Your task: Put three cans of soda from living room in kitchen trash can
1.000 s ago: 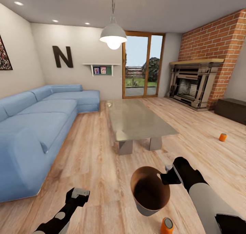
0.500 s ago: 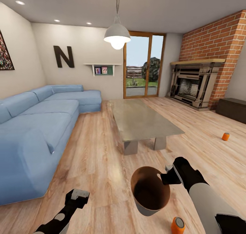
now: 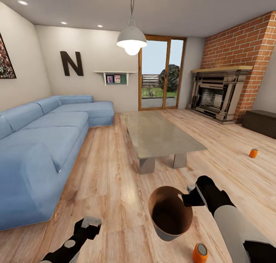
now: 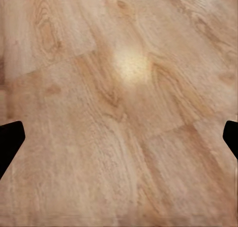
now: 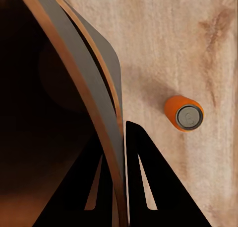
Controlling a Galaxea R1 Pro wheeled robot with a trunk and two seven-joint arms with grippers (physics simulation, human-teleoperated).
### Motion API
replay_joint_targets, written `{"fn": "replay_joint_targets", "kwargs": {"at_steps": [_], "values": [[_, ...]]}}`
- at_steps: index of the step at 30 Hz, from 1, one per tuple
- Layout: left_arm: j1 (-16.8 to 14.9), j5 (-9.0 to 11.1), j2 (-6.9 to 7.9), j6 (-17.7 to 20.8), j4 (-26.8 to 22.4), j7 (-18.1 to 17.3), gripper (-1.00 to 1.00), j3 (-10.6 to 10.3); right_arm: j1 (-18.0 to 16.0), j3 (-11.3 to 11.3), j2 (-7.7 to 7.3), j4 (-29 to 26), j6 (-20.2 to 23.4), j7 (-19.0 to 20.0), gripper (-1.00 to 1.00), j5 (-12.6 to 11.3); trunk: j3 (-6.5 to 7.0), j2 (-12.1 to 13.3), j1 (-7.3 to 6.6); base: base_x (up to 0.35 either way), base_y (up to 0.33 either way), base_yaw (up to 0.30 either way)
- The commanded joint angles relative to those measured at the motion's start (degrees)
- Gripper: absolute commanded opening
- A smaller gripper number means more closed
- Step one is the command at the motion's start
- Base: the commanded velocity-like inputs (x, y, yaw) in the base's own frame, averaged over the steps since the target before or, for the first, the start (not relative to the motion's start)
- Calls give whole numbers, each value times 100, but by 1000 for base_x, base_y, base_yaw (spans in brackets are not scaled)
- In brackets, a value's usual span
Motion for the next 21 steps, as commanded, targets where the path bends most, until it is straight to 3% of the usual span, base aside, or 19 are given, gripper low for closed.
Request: {"fn": "replay_joint_targets", "kwargs": {"at_steps": [1, 5, 13, 21], "values": [[-1, 1, -13, 88, 0, -8, 100, 0, -5, -12, -3, -7, 21, 29, -100, -114, -17, -42, 22, 0, 0, 0], [-2, 3, -112, 402, 1, -156, 100, -3, -7, -27, -24, -27, 21, 29, -100, 69, -89, -203, 110, 0, 0, 0], [-8, 11, -310, 1096, -13, -387, 100, -4, -7, -26, -73, -33, 21, 32, -100, 165, -233, -523, 285, 0, 0, 0], [-11, 13, -423, 1224, -50, -571, 100, -4, -7, -14, -77, -30, 21, 26, -100, 178, -376, -844, 461, 0, 0, 0]]}}
